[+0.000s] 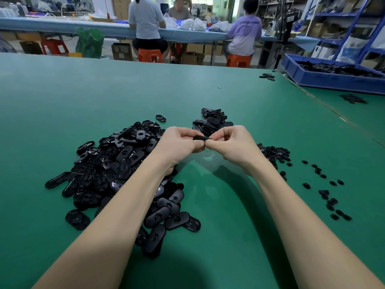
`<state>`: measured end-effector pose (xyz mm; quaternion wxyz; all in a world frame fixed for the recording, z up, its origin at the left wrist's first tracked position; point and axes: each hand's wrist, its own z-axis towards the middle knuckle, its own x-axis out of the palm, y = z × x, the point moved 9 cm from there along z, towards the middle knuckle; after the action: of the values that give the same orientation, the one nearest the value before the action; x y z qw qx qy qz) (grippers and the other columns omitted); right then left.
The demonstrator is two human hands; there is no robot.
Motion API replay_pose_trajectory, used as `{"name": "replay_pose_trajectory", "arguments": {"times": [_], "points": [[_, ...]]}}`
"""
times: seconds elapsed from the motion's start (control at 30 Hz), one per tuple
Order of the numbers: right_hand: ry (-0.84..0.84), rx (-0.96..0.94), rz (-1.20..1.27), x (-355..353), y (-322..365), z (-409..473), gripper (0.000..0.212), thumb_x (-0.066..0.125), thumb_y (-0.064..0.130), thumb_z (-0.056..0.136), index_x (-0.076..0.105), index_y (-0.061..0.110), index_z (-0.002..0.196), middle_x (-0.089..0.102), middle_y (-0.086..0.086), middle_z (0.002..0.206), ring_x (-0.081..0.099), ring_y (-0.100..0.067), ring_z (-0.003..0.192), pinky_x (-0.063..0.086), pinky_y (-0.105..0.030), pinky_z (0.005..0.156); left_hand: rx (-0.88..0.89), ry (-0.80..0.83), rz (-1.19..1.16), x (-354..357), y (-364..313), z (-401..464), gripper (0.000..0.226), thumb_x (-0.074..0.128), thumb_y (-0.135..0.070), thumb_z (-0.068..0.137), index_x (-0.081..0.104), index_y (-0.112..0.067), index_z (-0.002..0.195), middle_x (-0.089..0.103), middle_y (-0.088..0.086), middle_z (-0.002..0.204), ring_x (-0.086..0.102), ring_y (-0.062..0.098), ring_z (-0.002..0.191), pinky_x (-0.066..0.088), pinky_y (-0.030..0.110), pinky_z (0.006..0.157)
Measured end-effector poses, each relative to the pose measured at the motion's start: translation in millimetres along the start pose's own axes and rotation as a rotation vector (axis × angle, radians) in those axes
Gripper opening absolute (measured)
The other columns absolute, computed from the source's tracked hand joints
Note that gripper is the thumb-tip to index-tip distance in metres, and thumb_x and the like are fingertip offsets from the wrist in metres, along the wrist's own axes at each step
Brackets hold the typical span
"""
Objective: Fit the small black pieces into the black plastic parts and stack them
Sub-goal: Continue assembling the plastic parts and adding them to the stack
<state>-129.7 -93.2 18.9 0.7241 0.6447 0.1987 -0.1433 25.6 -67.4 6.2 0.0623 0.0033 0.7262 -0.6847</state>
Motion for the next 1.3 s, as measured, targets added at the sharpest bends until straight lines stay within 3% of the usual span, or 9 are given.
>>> {"name": "replay_pose_trajectory", "arguments": {"times": [0.1, 0.23, 0.43, 0.53, 0.63, 0.87, 1.07, 1.17, 1.3], "points": [[0.0, 0.007, 0.011, 1, -3, -1, 0.013, 0.081, 0.023, 0.076, 0.069, 0.021, 0.071, 0.058, 0.013, 0.055, 0.046, -0.003, 0.047, 0.038, -0.023, 0.056, 0.003, -0.004, 0.019, 0, 1, -1, 0.017, 0.071, 0.007, 0.084, 0.071, -0.005, 0.096, 0.074, 0.013, 0.085, 0.068, 0.016, 0.072, 0.057, 0.021, 0.079], [0.002, 0.009, 0.044, 1, -4, -2, 0.013, 0.08, 0.021, 0.078, 0.069, 0.021, 0.072, 0.06, 0.011, 0.058, 0.049, -0.006, 0.053, 0.042, -0.025, 0.058, 0.013, 0.002, 0.003, 1, 1, -1, 0.017, 0.07, 0.007, 0.085, 0.071, -0.006, 0.095, 0.074, 0.011, 0.083, 0.068, 0.014, 0.071, 0.057, 0.019, 0.078], [0.053, 0.081, 0.31, -1, -11, -6, 0.013, 0.081, 0.018, 0.084, 0.07, 0.022, 0.077, 0.06, 0.009, 0.062, 0.046, -0.009, 0.051, 0.037, -0.017, 0.045, 0.044, 0.067, -0.145, -1, -7, -2, 0.024, 0.068, 0.01, 0.086, 0.07, -0.001, 0.107, 0.076, 0.02, 0.094, 0.072, 0.015, 0.073, 0.058, 0.019, 0.075], [0.06, 0.026, 0.221, -9, -2, -6, 0.011, 0.081, 0.022, 0.086, 0.07, 0.023, 0.087, 0.071, 0.002, 0.073, 0.05, -0.008, 0.05, 0.039, -0.017, 0.046, 0.048, 0.065, -0.17, -3, -9, -2, 0.028, 0.068, 0.011, 0.085, 0.069, 0.002, 0.112, 0.075, 0.024, 0.098, 0.073, 0.018, 0.078, 0.059, 0.02, 0.077], [0.044, -0.02, 0.175, -14, 8, -5, 0.01, 0.079, 0.024, 0.086, 0.071, 0.022, 0.091, 0.072, 0.005, 0.075, 0.054, -0.007, 0.053, 0.04, -0.017, 0.048, 0.048, 0.037, -0.201, -3, -10, -3, 0.028, 0.069, 0.01, 0.085, 0.07, 0.003, 0.111, 0.074, 0.024, 0.099, 0.074, 0.024, 0.085, 0.059, 0.023, 0.083], [-0.087, -0.047, 0.025, -29, 15, -2, 0.006, 0.076, 0.027, 0.085, 0.078, 0.029, 0.08, 0.074, 0.012, 0.072, 0.058, 0.0, 0.06, 0.043, -0.011, 0.052, 0.046, 0.021, -0.245, -5, -10, -3, 0.027, 0.07, 0.009, 0.084, 0.071, 0.002, 0.111, 0.076, 0.02, 0.096, 0.075, 0.023, 0.085, 0.059, 0.021, 0.08], [-0.037, 0.091, 0.147, -21, 1, -3, 0.002, 0.078, 0.025, 0.085, 0.078, 0.026, 0.084, 0.069, 0.015, 0.07, 0.051, -0.001, 0.051, 0.037, -0.011, 0.045, 0.041, 0.046, -0.252, -2, -11, -2, 0.025, 0.068, 0.011, 0.085, 0.072, 0.0, 0.107, 0.076, 0.019, 0.097, 0.076, 0.024, 0.088, 0.059, 0.021, 0.078], [0.009, 0.132, 0.192, -19, -1, -6, 0.001, 0.08, 0.026, 0.084, 0.08, 0.025, 0.084, 0.068, 0.007, 0.076, 0.05, -0.007, 0.06, 0.035, -0.014, 0.045, 0.03, 0.053, -0.24, -1, -10, -2, 0.026, 0.068, 0.011, 0.085, 0.071, 0.001, 0.108, 0.076, 0.019, 0.099, 0.076, 0.025, 0.089, 0.059, 0.022, 0.082], [0.013, 0.129, 0.192, -18, 1, -6, 0.004, 0.081, 0.025, 0.083, 0.08, 0.022, 0.082, 0.065, 0.002, 0.077, 0.046, -0.003, 0.052, 0.032, -0.015, 0.044, 0.023, 0.054, -0.216, -1, -9, -2, 0.025, 0.069, 0.011, 0.084, 0.072, 0.001, 0.107, 0.075, 0.022, 0.1, 0.075, 0.023, 0.084, 0.059, 0.021, 0.079]]}}
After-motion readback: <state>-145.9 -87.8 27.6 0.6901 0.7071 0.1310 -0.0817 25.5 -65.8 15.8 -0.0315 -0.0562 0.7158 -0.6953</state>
